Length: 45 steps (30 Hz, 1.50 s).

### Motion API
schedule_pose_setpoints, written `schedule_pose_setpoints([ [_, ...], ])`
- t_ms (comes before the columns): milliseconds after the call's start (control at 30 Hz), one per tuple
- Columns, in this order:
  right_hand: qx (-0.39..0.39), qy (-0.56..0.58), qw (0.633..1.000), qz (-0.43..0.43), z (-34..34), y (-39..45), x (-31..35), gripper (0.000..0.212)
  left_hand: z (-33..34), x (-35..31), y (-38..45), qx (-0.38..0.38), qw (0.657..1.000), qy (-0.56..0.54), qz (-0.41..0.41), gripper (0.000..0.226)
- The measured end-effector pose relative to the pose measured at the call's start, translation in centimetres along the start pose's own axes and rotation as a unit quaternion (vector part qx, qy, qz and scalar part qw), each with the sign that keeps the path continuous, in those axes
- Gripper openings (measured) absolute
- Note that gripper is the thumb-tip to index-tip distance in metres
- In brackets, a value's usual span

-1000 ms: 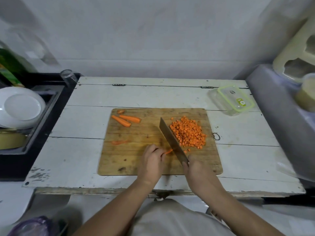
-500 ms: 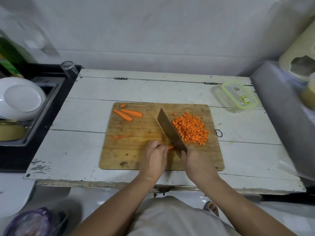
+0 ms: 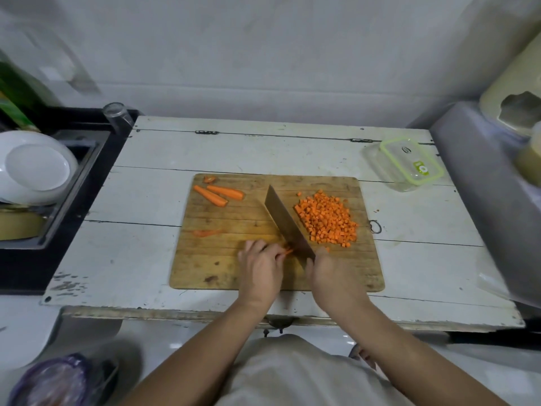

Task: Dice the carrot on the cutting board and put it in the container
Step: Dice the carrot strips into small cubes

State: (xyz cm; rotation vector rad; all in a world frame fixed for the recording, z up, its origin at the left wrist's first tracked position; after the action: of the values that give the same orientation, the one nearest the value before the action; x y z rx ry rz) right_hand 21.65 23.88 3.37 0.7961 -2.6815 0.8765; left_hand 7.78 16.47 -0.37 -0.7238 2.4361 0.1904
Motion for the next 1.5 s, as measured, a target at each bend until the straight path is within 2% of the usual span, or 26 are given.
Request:
schedule_pose_setpoints([
  [167,0.000,0.041,0.999,-0.020,-1.4,-1.2,-0.9,0.018,-0.2,0.7,-0.3,-0.004,0.999,-0.039,0.004,0.013],
  [233,-0.019,0.032,0.999,-0.033,-1.6,-2.9,-1.3,0.020,-0.2,0.6,-0.3,-0.005,0.999,-0.039,0.007,0.015],
  [300,-0.005,0.020,0.999,-0.028,-0.7,-3.8,-1.6,0.022,-0.2,0.7,-0.3,-0.007,0.999,-0.043,0.006,0.014],
  [400,0.032,0.026,0.999,0.012,1.1,-3.1,-1.7,0.026,-0.3,0.9,-0.3,-0.010,0.999,-0.050,-0.003,0.013],
  [600,0.008,0.049,0.999,-0.007,-0.4,0.5,0.3,0.021,-0.5,0.5,-0.5,-0.016,0.999,-0.039,0.010,0.014],
  [733,-0.001,0.065,0.998,-0.026,-1.6,-1.3,-0.7,0.018,-0.6,0.3,-0.7,-0.010,0.999,-0.043,0.030,0.017],
  [867,0.017,0.020,0.999,-0.029,-0.6,-3.4,-1.1,0.020,-0.7,0.7,-0.5,-0.003,0.999,-0.047,0.010,0.014],
  [933,0.030,0.013,0.999,-0.007,0.4,-3.2,-0.8,0.023,-0.7,0.7,-0.4,0.000,0.999,-0.046,0.006,0.012],
  [1033,0.001,-0.017,1.000,-0.006,0.1,-0.9,0.9,0.023,-0.7,0.5,-0.3,0.003,0.999,-0.041,0.001,0.013],
  [1200,0.012,0.036,0.999,-0.013,-0.9,0.8,0.5,0.024,-0.8,0.3,-1.3,0.022,0.997,-0.064,0.029,0.021],
  [1300,0.014,0.033,0.999,-0.027,-1.4,-1.7,-0.6,0.021,-0.8,1.3,-2.0,0.055,0.994,-0.095,0.002,0.028],
  [1400,0.013,0.014,0.999,-0.045,-0.8,-3.5,-1.1,0.020,-1.3,1.6,-2.4,0.042,0.995,-0.092,-0.022,0.023],
  [1500,0.031,0.012,0.999,-0.009,0.8,-3.3,-1.2,0.022,-1.2,1.3,-1.8,0.029,0.997,-0.062,-0.035,0.008],
])
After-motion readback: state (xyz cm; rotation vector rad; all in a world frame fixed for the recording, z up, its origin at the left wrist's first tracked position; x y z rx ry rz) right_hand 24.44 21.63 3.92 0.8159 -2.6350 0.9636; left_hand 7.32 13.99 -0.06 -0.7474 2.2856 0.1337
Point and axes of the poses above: each hand's wrist, its own y-axis towards the middle knuckle, its own z-axis out of the palm, x = y × z, the point moved 10 cm from there along y, towards the middle knuckle, and after that the axes turned 13 degrees about x, right-handed, at the moved point
